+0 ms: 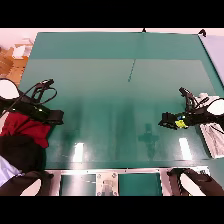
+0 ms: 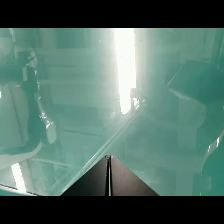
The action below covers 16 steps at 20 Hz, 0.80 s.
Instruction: Fold the shirts.
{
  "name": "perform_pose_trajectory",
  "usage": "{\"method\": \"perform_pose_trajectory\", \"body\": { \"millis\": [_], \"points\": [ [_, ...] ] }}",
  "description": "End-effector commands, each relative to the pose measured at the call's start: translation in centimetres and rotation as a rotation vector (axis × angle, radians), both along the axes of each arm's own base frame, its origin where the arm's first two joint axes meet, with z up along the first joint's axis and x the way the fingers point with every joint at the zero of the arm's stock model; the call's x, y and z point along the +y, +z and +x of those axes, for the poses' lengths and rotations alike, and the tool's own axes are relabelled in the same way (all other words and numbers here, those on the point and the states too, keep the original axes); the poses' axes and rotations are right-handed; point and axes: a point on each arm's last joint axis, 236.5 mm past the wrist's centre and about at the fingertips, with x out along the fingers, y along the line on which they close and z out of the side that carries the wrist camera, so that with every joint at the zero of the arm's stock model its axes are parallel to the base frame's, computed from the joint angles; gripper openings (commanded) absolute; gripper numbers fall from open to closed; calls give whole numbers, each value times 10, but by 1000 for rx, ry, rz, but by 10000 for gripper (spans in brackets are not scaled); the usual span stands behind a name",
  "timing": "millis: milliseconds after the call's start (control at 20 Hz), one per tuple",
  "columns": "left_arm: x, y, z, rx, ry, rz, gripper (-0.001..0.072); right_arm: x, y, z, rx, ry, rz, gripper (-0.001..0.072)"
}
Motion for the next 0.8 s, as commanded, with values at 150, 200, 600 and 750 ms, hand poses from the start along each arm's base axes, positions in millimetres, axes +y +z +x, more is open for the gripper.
{"method": "perform_pose_trajectory", "body": {
  "millis": [150, 200, 600, 750],
  "points": [
    [34, -10, 4, -19, 0, 153, 22, 0, 0, 0, 0, 1, 1, 25],
    [57, -14, 10, -36, 27, 249, 27, 0, 0, 0, 0, 1, 1, 25],
    [198, -16, 81, -306, 101, 739, 720, 0, 0, 0, 0, 1, 1, 25],
    [227, -62, 59, -138, 24, 754, 720, 0, 0, 0, 0, 1, 1, 25]
  ]
}}
